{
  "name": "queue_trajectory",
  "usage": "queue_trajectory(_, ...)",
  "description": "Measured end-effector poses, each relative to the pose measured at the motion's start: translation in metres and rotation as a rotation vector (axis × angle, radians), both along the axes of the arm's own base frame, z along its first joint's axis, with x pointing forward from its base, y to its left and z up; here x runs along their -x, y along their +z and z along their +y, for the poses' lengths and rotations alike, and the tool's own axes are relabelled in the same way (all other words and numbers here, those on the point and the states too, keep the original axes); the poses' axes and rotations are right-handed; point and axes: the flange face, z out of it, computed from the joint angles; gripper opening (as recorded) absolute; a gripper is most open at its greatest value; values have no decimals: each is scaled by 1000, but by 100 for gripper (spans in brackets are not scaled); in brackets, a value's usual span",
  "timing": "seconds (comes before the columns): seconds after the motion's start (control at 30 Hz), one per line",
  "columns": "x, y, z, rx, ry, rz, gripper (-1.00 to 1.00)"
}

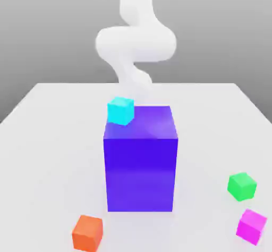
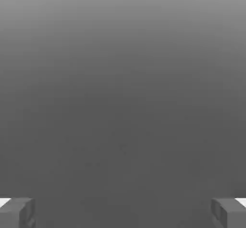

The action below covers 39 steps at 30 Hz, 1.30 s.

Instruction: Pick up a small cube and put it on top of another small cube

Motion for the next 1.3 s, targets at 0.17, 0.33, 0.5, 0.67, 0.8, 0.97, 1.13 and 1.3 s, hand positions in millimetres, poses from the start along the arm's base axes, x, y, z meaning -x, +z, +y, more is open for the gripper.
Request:
queue_trajectory(0.17, -57, -72, 42, 80, 113, 130, 0)
queue_trajectory(0.33, -95, -152, 86, 149, 236, 252, 0)
queue_trajectory(0.5, -114, -238, 131, 209, 371, 371, 0)
queue_trajectory(0.67, -111, -328, 184, 260, 531, 486, 0)
queue_trajectory(0.8, -99, -400, 211, 287, 639, 578, 0)
queue_trajectory(0.97, -70, -486, 244, 306, 774, 679, 0)
queue_trajectory(1.13, -66, -543, 247, 307, 788, 689, -100)
queue_trajectory(1.3, -66, -550, 247, 308, 788, 690, -100)
